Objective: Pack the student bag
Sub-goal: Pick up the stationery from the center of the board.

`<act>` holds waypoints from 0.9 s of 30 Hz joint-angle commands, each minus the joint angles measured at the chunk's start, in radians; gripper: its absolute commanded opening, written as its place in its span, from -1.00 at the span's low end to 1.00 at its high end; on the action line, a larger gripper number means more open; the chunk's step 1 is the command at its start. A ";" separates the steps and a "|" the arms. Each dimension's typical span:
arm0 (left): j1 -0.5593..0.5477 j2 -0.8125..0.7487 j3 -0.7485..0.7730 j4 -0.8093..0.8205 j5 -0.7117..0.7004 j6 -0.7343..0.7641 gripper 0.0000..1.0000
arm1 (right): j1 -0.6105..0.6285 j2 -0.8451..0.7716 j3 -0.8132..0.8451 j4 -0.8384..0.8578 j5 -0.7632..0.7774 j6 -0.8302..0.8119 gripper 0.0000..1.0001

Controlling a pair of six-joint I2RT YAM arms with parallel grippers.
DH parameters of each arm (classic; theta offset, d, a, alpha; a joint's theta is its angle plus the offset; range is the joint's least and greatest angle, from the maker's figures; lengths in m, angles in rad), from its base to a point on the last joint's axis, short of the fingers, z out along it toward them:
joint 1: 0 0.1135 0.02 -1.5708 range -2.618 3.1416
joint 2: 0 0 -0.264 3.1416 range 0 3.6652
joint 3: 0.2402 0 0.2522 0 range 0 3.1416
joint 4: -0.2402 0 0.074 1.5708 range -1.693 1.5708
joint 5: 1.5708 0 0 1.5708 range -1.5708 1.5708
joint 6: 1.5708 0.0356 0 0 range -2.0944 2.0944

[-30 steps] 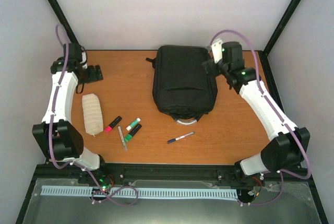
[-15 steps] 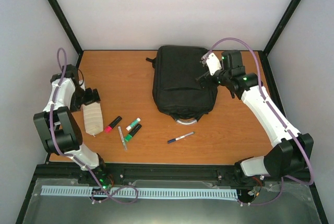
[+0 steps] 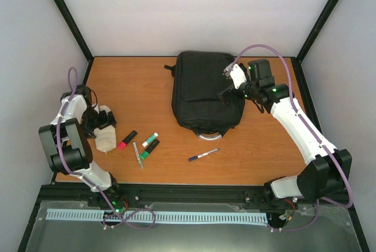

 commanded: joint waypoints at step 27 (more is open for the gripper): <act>0.009 0.133 0.111 0.047 0.049 0.037 0.13 | 0.001 -0.063 -0.084 0.010 -0.003 -0.010 1.00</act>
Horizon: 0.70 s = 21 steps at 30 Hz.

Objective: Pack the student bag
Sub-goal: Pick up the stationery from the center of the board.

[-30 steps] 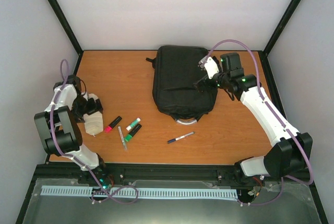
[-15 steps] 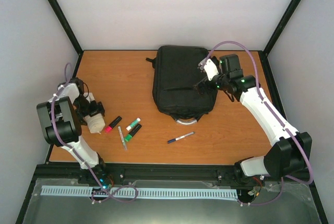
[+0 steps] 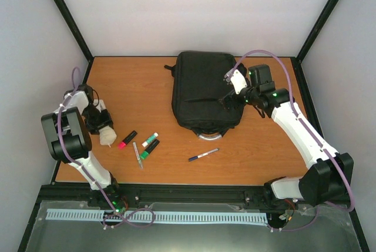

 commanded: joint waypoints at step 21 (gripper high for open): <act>-0.397 0.160 0.327 -0.040 -0.191 0.187 0.14 | 0.000 -0.008 -0.017 0.032 -0.016 0.006 1.00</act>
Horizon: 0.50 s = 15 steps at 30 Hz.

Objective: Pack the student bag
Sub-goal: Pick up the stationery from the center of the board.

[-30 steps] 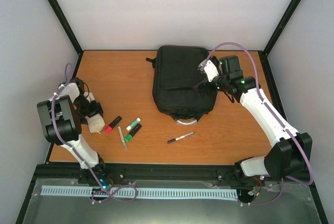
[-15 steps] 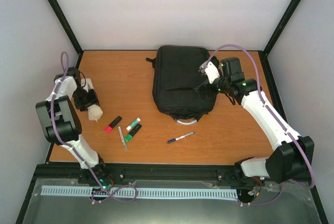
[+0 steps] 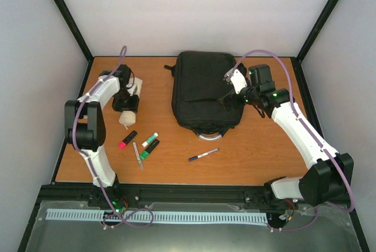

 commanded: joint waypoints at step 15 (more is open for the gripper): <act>-0.035 0.184 0.134 -0.129 0.048 0.064 0.82 | 0.000 -0.027 -0.037 0.014 0.009 -0.011 1.00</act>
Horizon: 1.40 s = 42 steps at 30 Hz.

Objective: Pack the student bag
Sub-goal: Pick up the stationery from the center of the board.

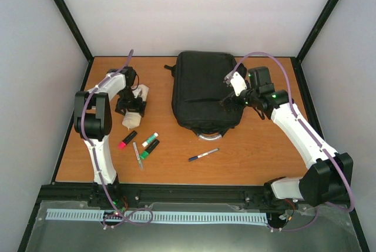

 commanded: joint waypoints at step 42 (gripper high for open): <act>-0.073 0.021 -0.053 -0.013 -0.014 -0.008 0.99 | 0.001 0.009 -0.002 0.003 -0.027 -0.002 1.00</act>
